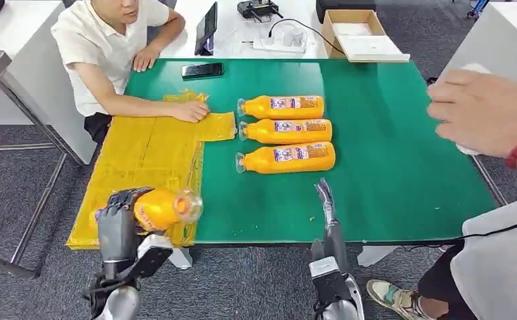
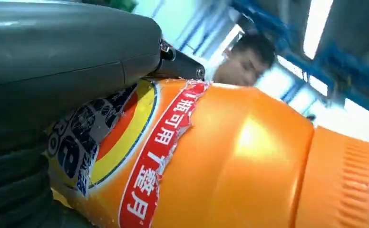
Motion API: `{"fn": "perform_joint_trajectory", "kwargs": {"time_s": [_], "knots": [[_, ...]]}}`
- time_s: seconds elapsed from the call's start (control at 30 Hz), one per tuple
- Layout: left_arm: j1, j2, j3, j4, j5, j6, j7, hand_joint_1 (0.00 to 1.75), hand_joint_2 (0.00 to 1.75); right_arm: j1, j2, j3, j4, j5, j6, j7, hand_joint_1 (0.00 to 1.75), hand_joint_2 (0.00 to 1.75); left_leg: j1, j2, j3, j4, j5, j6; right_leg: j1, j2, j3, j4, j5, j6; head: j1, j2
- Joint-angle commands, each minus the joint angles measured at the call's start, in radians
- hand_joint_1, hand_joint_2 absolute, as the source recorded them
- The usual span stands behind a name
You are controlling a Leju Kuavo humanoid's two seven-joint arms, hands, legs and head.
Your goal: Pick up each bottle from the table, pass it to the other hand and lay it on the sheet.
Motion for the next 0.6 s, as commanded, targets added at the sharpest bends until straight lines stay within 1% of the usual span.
{"fn": "perform_joint_trajectory", "kwargs": {"time_s": [0.03, 0.07, 0.1, 0.17, 0.27, 0.3, 0.4, 0.5, 0.53, 0.57, 0.6], "knots": [[-0.288, 0.049, -0.100, 0.478, -0.092, -0.045, 0.063, 1.75, 1.75, -0.064, 0.043, 0.004, 0.075, -0.010, 0.036, -0.009, 0.00, 0.00, 0.001, -0.002, 0.004, -0.002, 0.002, -0.002, 0.001, -0.004, 0.005, -0.002, 0.000, -0.003, 0.000, 0.000], [-0.309, 0.056, -0.117, 0.529, -0.109, -0.071, 0.084, 1.75, 1.75, -0.069, 0.041, 0.011, 0.081, -0.020, 0.054, -0.012, 0.00, 0.00, 0.001, -0.001, 0.003, -0.002, 0.002, -0.002, 0.001, -0.002, 0.004, -0.001, 0.000, -0.002, 0.000, 0.000], [-0.341, 0.060, -0.134, 0.588, -0.136, -0.092, 0.111, 1.75, 1.75, -0.079, 0.046, 0.017, 0.094, -0.020, 0.060, -0.013, 0.00, 0.00, 0.001, 0.000, 0.005, -0.002, 0.001, -0.002, 0.002, -0.002, 0.005, -0.001, 0.000, -0.003, 0.000, 0.000], [-0.395, 0.060, -0.150, 0.692, -0.162, -0.095, 0.124, 1.75, 1.75, -0.098, 0.052, 0.031, 0.119, -0.022, 0.069, -0.014, 0.00, 0.00, 0.001, 0.001, 0.003, -0.001, 0.002, -0.002, 0.001, -0.001, 0.003, 0.000, 0.001, -0.004, 0.000, 0.000], [-0.492, 0.060, -0.154, 0.869, -0.159, -0.192, 0.163, 1.75, 1.75, -0.124, 0.065, 0.051, 0.163, -0.028, 0.083, -0.013, 0.00, 0.00, 0.002, 0.000, 0.004, -0.002, 0.002, -0.003, 0.002, -0.002, 0.005, 0.000, 0.001, -0.005, 0.000, 0.000], [-0.517, 0.066, -0.158, 0.910, -0.172, -0.196, 0.180, 1.75, 1.75, -0.130, 0.067, 0.057, 0.175, -0.031, 0.086, -0.013, 0.00, 0.00, 0.001, 0.001, 0.003, -0.001, 0.002, -0.002, 0.002, -0.001, 0.003, 0.000, 0.002, -0.004, 0.000, 0.000], [-0.561, 0.082, -0.135, 0.976, -0.162, -0.250, 0.222, 1.75, 1.75, -0.134, 0.073, 0.059, 0.199, -0.044, 0.085, -0.014, 0.00, 0.00, 0.002, 0.002, 0.004, -0.001, 0.002, -0.003, 0.002, -0.001, 0.005, 0.000, 0.002, -0.005, 0.000, 0.000], [-0.570, 0.085, -0.123, 0.989, -0.152, -0.283, 0.241, 1.75, 1.75, -0.130, 0.074, 0.054, 0.201, -0.050, 0.082, -0.014, 0.00, 0.00, 0.001, 0.005, 0.005, -0.002, 0.002, -0.003, 0.001, 0.003, 0.005, 0.000, 0.003, -0.005, 0.000, 0.000], [-0.574, 0.084, -0.106, 0.992, -0.134, -0.324, 0.254, 1.55, 1.75, -0.127, 0.074, 0.052, 0.207, -0.053, 0.082, -0.013, 0.00, 0.00, 0.001, 0.004, 0.005, -0.001, 0.002, -0.002, 0.001, 0.003, 0.004, 0.000, 0.002, -0.004, 0.000, 0.000], [-0.572, 0.078, -0.068, 0.984, -0.083, -0.372, 0.227, 0.80, 1.75, -0.127, 0.074, 0.050, 0.213, -0.055, 0.083, -0.013, 0.00, 0.00, 0.001, 0.005, 0.006, -0.002, 0.002, -0.002, 0.001, 0.002, 0.005, 0.000, 0.003, -0.004, 0.000, 0.000], [-0.572, 0.078, -0.068, 0.984, -0.083, -0.372, 0.227, 0.80, 1.75, -0.127, 0.074, 0.050, 0.213, -0.055, 0.083, -0.013, 0.00, 0.00, 0.001, 0.005, 0.006, -0.002, 0.001, -0.002, 0.001, 0.003, 0.004, 0.001, 0.003, -0.004, 0.000, 0.000]]}}
